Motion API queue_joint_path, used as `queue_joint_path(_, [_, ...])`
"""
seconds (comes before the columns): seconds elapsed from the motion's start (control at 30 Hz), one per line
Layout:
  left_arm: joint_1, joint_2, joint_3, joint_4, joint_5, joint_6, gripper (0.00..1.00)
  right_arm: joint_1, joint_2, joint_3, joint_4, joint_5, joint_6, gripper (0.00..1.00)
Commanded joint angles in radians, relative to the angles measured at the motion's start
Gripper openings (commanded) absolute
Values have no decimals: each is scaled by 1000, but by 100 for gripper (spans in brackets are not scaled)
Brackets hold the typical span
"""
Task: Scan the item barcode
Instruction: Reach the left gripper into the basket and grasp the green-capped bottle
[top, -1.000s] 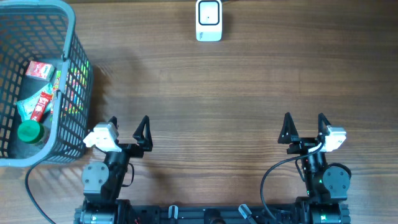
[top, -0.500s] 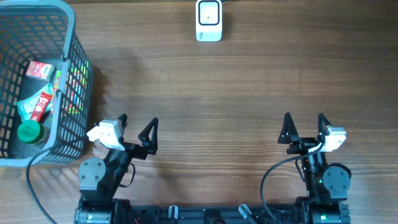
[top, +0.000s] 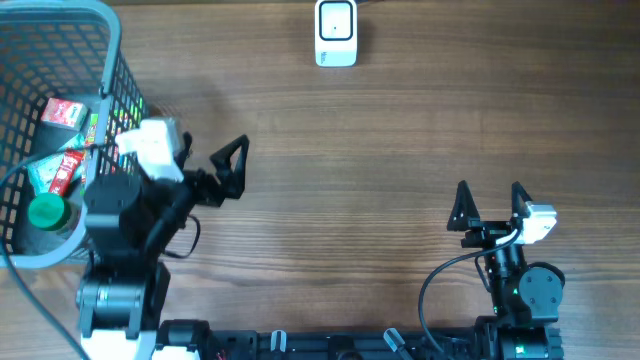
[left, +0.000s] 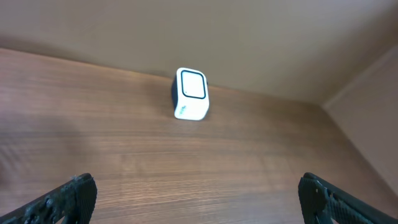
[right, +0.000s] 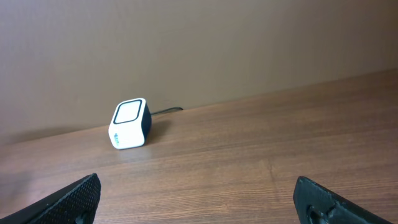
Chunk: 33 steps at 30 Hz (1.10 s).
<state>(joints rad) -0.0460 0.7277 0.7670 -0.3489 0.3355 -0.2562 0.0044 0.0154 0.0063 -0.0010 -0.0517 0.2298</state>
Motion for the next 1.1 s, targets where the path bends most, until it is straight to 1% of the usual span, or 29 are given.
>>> queue_joint_path(0.0, [-3, 115, 34, -57, 88, 16, 100, 4, -5, -1, 2, 6, 9, 100])
queue_joint_path(0.13, [-3, 188, 35, -44, 91, 17, 100, 4, -5, -1, 2, 6, 9, 100])
queue_joint_path(0.3, [-3, 216, 122, -50, 68, 18, 100, 4, -5, -1, 2, 6, 8, 100])
queue_joint_path(0.47, [-1, 277, 333, -130, -46, 70, 100, 4, -5, -1, 2, 6, 9, 100])
queue_joint_path(0.53, [16, 320, 426, -158, -76, 68, 100, 4, -5, -1, 2, 6, 9, 100])
queue_joint_path(0.7, [172, 460, 681, -282, -114, -72, 100, 4, -5, -1, 2, 6, 8, 100])
queue_joint_path(0.8, [342, 549, 817, -387, -112, -183, 100, 4, -5, -1, 2, 6, 9, 100])
queue_joint_path(0.87, [449, 576, 843, -420, -113, -227, 100, 4, -5, -1, 2, 6, 9, 100])
queue_joint_path(0.97, [563, 591, 843, -461, -113, -220, 100, 4, -5, -1, 2, 6, 8, 100])
queue_joint_path(1.07, [602, 601, 840, -523, -120, -195, 100, 4, -5, -1, 2, 6, 8, 100])
